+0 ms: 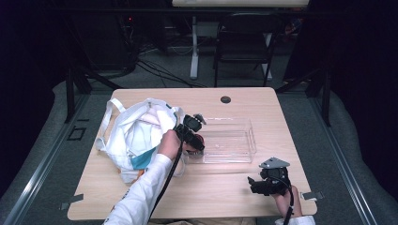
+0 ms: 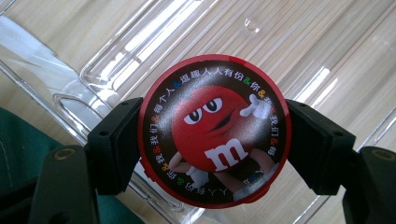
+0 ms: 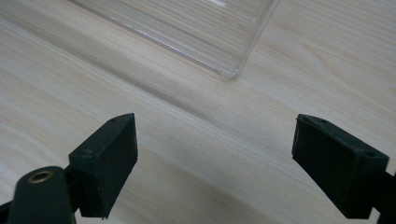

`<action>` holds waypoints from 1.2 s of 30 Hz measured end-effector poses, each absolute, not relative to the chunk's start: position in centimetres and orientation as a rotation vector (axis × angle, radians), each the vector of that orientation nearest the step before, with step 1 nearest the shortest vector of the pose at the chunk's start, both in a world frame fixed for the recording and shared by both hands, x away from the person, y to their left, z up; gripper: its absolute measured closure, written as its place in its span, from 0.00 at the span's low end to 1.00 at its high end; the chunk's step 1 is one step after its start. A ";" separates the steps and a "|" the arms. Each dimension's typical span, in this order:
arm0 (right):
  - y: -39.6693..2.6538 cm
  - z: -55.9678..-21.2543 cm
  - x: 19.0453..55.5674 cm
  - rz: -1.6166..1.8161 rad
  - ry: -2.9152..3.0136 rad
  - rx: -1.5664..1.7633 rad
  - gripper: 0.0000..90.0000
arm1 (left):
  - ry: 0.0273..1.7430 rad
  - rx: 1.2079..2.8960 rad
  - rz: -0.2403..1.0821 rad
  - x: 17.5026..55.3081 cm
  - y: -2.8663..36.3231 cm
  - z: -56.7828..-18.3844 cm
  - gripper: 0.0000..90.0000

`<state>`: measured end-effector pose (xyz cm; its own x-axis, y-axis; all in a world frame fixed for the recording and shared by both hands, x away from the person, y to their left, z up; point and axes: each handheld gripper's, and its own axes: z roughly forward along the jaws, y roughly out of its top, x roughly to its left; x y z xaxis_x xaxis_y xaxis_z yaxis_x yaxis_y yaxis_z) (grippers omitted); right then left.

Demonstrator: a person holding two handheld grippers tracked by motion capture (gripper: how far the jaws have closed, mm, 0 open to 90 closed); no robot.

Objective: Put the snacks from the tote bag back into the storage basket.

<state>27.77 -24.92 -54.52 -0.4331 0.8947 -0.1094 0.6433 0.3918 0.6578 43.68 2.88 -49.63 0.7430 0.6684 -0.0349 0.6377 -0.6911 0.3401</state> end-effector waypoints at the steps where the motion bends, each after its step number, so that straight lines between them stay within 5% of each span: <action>1: -24.9 -54.5 27.8 0.748 2.204 1.319 0.15 | 1.007 2.619 0.141 43.6 2.8 -49.6 0.29; 19: -24.9 -54.4 27.7 0.752 2.202 1.318 0.15 | 0.989 2.543 0.250 43.0 3.6 -45.3 0.16; 24: -25.0 -54.4 27.8 0.741 2.211 1.317 0.15 | 0.963 2.506 0.317 42.5 5.0 -42.7 0.07; 36: -25.0 -54.4 27.7 0.744 2.209 1.317 0.15 | 1.033 2.430 0.415 41.4 10.9 -39.5 0.02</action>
